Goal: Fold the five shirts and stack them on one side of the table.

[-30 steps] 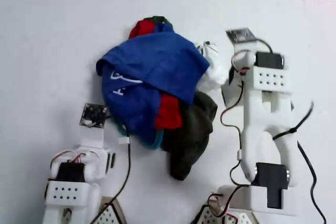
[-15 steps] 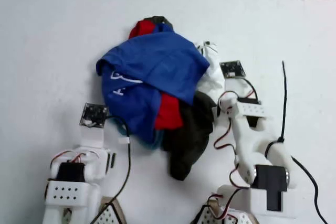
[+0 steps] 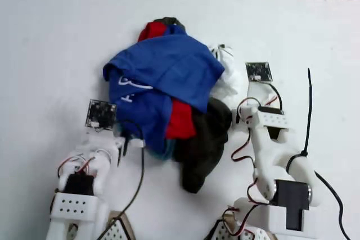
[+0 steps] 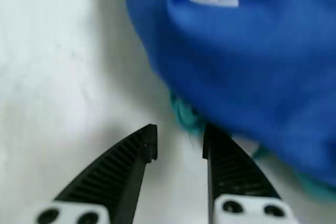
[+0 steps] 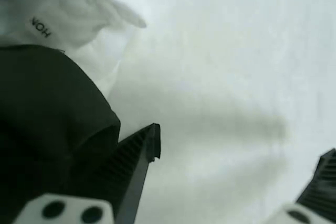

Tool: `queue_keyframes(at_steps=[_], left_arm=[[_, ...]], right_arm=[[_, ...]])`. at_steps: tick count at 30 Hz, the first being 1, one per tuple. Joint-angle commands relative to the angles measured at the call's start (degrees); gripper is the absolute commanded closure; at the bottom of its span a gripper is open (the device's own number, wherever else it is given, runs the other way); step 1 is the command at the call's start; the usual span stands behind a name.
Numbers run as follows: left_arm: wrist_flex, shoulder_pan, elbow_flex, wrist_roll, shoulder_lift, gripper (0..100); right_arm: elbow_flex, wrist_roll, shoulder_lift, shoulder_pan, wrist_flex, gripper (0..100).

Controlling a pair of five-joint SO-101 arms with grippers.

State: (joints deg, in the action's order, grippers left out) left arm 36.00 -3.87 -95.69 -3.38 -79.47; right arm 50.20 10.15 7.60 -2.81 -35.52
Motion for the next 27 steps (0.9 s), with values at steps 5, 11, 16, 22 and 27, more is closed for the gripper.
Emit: queue_keyframes(at_steps=[5,11,16,22,27], left_arm=[[-1.49,-3.25,1.63,-9.41,-0.62,83],[-1.14,-5.36,11.21,-21.63,-0.53,83],[-0.26,-5.19,23.87,-11.34,-0.18,83],[1.67,-1.93,30.99,-5.54,8.26,72],[2.90,0.53,42.33,-5.01,32.35,71]], right_arm=[[-0.26,-0.44,1.89,0.84,0.92,56.2],[-0.18,-0.44,1.80,2.24,2.15,56.2],[-0.18,-0.44,1.80,2.33,2.15,56.2],[-0.18,-0.44,1.80,2.51,2.15,56.2],[-0.18,-0.44,1.80,2.51,2.15,56.2]])
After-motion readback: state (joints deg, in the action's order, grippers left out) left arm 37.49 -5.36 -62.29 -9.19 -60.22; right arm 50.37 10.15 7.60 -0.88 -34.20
